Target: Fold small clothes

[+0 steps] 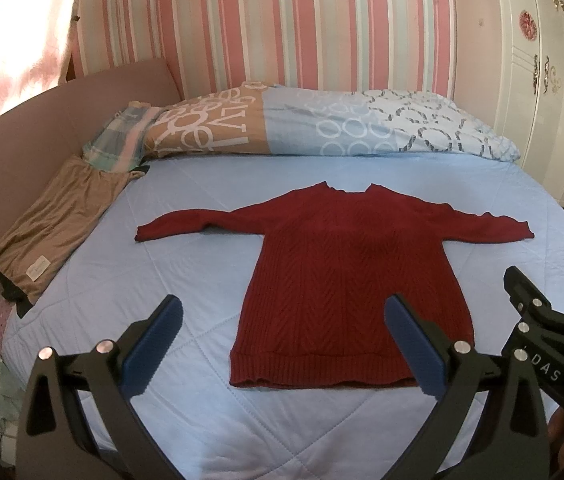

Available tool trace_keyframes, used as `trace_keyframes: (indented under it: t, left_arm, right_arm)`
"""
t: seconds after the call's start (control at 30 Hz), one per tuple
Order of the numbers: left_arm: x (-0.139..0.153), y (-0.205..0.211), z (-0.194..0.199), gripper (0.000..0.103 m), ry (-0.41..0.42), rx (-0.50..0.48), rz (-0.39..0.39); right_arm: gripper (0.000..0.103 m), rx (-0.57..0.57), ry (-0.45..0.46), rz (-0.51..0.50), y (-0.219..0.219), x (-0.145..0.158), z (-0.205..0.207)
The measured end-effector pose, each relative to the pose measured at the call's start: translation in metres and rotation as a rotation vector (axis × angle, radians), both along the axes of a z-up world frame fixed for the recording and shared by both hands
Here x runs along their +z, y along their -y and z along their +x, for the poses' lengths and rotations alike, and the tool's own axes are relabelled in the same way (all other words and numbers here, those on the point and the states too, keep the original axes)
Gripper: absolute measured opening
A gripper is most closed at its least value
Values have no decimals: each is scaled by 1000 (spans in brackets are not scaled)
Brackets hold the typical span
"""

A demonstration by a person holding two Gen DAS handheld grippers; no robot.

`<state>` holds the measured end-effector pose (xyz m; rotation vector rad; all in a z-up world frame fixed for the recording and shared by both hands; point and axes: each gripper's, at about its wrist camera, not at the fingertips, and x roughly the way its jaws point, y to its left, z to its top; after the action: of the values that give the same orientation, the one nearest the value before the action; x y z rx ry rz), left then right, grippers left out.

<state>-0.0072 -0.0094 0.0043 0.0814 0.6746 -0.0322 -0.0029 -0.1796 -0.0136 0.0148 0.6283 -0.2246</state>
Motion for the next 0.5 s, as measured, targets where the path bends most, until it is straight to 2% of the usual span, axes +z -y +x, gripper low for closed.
trace_keyframes:
  t: [0.27, 0.5]
  left_arm:
    - [-9, -4, 3, 101, -15, 3, 1]
    - [-15, -11, 22, 101, -39, 15, 4]
  right_arm:
    - [100, 3, -11, -4, 1, -6, 5]
    - [100, 13, -29, -5, -1, -14, 23]
